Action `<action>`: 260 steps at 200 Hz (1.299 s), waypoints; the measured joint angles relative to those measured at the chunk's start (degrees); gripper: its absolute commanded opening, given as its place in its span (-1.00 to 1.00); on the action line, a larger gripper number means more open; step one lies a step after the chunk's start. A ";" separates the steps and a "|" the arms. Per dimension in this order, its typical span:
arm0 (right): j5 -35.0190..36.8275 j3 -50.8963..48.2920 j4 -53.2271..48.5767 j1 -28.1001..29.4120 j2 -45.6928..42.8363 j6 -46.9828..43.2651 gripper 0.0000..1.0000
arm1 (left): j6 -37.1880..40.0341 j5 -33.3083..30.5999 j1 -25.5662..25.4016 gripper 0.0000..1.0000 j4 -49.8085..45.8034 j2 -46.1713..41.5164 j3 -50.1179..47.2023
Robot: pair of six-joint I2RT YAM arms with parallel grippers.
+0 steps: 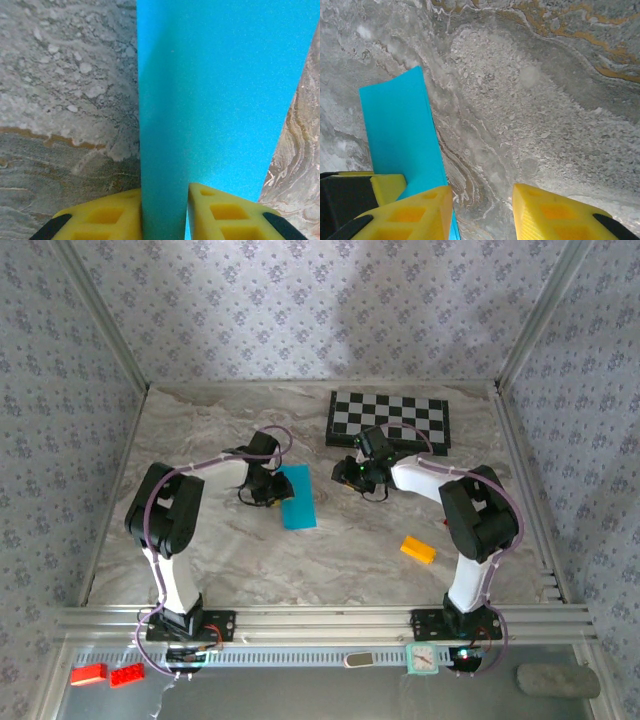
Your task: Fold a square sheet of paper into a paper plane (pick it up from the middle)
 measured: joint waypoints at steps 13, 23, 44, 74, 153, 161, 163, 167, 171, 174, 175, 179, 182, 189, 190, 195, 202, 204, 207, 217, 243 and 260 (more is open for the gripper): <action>-0.24 0.20 0.09 0.15 0.28 0.00 -0.23 | 0.02 0.17 0.00 -0.38 -0.42 0.28 0.42; -0.46 0.37 0.11 0.28 0.66 -0.02 -0.23 | 0.07 0.22 0.00 -0.37 -0.66 0.37 0.61; -0.96 0.87 0.09 0.76 1.75 -0.48 -0.23 | 0.15 0.37 0.00 -0.36 -0.72 0.52 0.68; -1.57 3.10 -0.66 2.21 3.43 -2.58 -0.24 | 0.15 0.39 0.00 -0.36 -0.94 0.63 0.87; -5.53 12.66 -1.81 8.31 9.94 -6.08 -0.43 | 0.20 0.59 0.07 -0.37 -0.92 1.01 0.85; -5.99 13.18 -2.14 8.50 10.86 -6.05 -0.45 | 0.20 0.59 0.11 -0.37 -0.92 1.01 0.85; -6.08 13.35 -2.25 8.55 11.13 -6.05 -0.46 | 0.20 0.61 0.11 -0.37 -0.92 1.01 0.85; -6.16 13.55 -2.36 8.63 11.56 -6.08 -0.46 | 0.20 0.63 0.11 -0.37 -0.92 1.03 0.85; -6.29 13.79 -2.60 8.68 12.00 -6.08 -0.48 | 0.20 0.61 0.11 -0.37 -0.92 1.05 0.85; -6.45 13.88 -2.69 8.72 12.22 -6.05 -0.48 | 0.20 0.61 0.11 -0.37 -0.90 1.05 0.85; -6.54 13.92 -2.78 8.76 12.35 -6.08 -0.48 | 0.20 0.61 0.11 -0.37 -0.90 1.05 0.83; -6.54 14.08 -3.02 8.76 12.59 -6.08 -0.49 | 0.20 0.61 0.11 -0.37 -0.85 1.05 0.83; -6.64 14.21 -3.23 8.81 12.85 -6.05 -0.50 | 0.20 0.63 0.11 -0.37 -0.85 1.07 0.81; -6.84 14.43 -3.61 8.81 13.22 -6.08 -0.50 | 0.20 0.63 0.11 -0.37 -0.83 1.07 0.81; -6.88 14.45 -3.65 8.81 13.27 -6.08 -0.51 | 0.20 0.61 0.11 -0.37 -0.83 1.07 0.81; -6.99 14.62 -3.89 8.79 13.51 -6.08 -0.51 | 0.20 0.63 0.11 -0.37 -0.85 1.07 0.81; -7.02 14.93 -4.31 8.79 13.81 -6.08 -0.52 | 0.20 0.63 0.11 -0.37 -0.83 1.07 0.81; -7.04 14.99 -4.42 8.79 13.88 -6.08 -0.52 | 0.20 0.63 0.11 -0.37 -0.83 1.11 0.81; -7.08 15.13 -4.55 8.79 14.01 -6.08 -0.52 | 0.20 0.63 0.11 -0.37 -0.83 1.18 0.81; -7.13 15.50 -4.85 8.79 14.45 -6.10 -0.53 | 0.20 0.63 0.11 -0.37 -0.79 1.38 0.72; -7.04 16.02 -5.92 8.79 15.63 -6.34 -0.55 | 0.20 0.66 0.11 -0.37 -0.74 1.38 0.70; -6.93 16.13 -6.71 8.72 16.11 -6.54 -0.58 | 0.20 0.66 0.11 -0.37 -0.76 1.38 0.70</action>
